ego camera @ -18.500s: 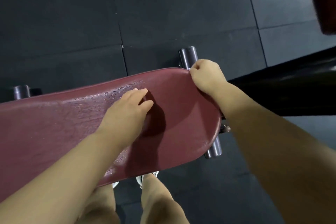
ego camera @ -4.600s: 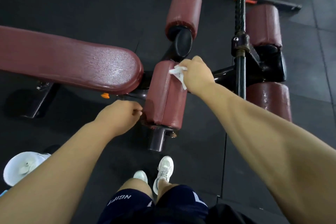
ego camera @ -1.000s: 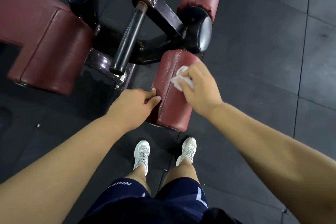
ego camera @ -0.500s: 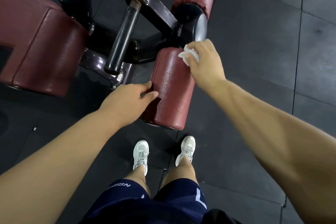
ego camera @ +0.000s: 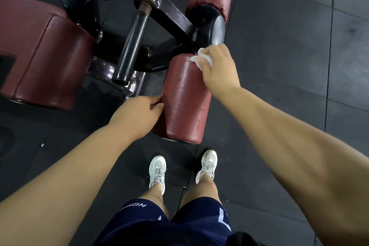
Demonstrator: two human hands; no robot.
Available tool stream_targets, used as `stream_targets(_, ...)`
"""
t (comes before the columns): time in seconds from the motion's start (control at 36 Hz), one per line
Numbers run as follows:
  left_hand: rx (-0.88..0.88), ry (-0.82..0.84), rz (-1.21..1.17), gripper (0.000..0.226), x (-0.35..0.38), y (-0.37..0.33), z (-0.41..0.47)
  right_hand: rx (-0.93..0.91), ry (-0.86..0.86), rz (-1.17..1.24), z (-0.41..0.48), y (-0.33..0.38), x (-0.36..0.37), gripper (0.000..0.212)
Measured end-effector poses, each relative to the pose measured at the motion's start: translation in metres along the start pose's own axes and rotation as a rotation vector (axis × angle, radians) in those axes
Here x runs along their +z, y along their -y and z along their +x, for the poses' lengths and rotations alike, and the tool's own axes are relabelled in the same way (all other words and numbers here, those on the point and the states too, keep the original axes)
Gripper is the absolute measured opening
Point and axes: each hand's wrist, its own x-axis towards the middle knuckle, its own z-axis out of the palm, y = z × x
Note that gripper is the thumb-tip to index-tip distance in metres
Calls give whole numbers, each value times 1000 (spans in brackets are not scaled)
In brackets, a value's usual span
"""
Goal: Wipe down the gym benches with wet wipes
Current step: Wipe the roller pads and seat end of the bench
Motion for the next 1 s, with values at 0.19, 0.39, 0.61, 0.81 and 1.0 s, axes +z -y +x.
stream_targets(0.19, 52, -55, 66, 37, 6, -13, -9, -195, 76, -7, -62, 8, 2, 5)
stream_targets(0.39, -67, -51, -147, 40, 16, 5, 3, -616, 221, -32, -114, 11, 4, 14)
stream_targets(0.61, -60, 33, -39, 49, 7, 2, -2, -24, 13, 8, -6, 3, 1, 8)
stream_targets(0.81, -11, -14, 42, 49, 8, -9, -16, -135, 30, -13, -56, 6, 4, 7)
stream_targets(1.0, -106, 73, -165, 49, 17, 12, -1, -538, 197, -107, -118, 2, 10, 10)
